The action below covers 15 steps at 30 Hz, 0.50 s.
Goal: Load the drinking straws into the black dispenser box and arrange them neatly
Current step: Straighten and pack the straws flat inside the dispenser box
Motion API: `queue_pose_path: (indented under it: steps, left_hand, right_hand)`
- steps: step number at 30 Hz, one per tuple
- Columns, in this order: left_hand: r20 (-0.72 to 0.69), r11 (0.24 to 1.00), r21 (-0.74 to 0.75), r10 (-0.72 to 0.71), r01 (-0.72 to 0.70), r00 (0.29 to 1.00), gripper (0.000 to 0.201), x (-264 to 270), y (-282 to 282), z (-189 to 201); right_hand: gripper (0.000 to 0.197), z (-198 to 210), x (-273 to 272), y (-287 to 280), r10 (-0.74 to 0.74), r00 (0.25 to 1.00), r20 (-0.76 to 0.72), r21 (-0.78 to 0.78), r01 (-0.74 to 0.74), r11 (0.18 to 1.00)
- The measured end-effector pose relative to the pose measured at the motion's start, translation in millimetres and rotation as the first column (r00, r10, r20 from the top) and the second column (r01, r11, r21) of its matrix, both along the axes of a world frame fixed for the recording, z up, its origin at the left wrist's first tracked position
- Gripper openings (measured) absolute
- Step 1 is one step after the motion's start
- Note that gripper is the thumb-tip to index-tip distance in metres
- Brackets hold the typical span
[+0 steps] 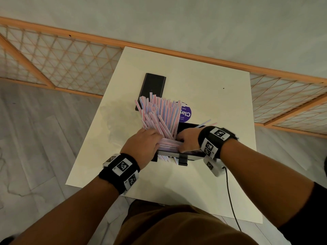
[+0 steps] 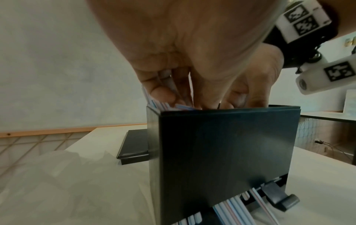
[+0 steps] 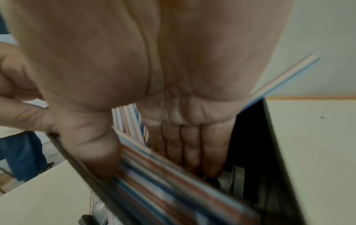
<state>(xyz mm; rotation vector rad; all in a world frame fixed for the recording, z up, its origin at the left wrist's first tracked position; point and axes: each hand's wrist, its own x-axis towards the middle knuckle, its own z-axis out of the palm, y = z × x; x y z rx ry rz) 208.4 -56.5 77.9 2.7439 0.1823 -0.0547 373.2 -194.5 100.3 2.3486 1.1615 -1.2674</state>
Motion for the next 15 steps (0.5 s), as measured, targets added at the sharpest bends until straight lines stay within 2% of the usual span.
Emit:
queue_pose_path:
  steps: [6, 10, 12, 15]
  left_hand:
    - [-0.099, 0.996, 0.085, 0.023, -0.014, 0.995, 0.02, 16.0, 1.7, 7.2]
    - [-0.145, 0.993, 0.117, 0.05, -0.033, 0.988, 0.02, 18.9, 2.4, 7.0]
    - [-0.19, 0.995, 0.091, 0.064, -0.048, 0.98, 0.018, 18.7, 2.8, 6.5]
    - [-0.224, 0.995, 0.064, 0.086, -0.073, 0.971, 0.016, 17.3, 3.5, 5.1]
  right_hand:
    - [0.062, -10.5, 4.7, 7.6, -0.058, 0.996, -0.069, -0.151, 0.047, 0.987]
    - [0.072, -12.8, 11.0, 8.9, -0.216, 0.967, -0.136, -0.165, 0.193, 0.967]
    - [0.068, -6.5, 10.5, 8.1, -0.271, 0.949, -0.159, -0.149, 0.248, 0.957]
    - [0.051, 2.2, 10.4, 6.5, -0.3, 0.927, -0.226, -0.09, 0.286, 0.954]
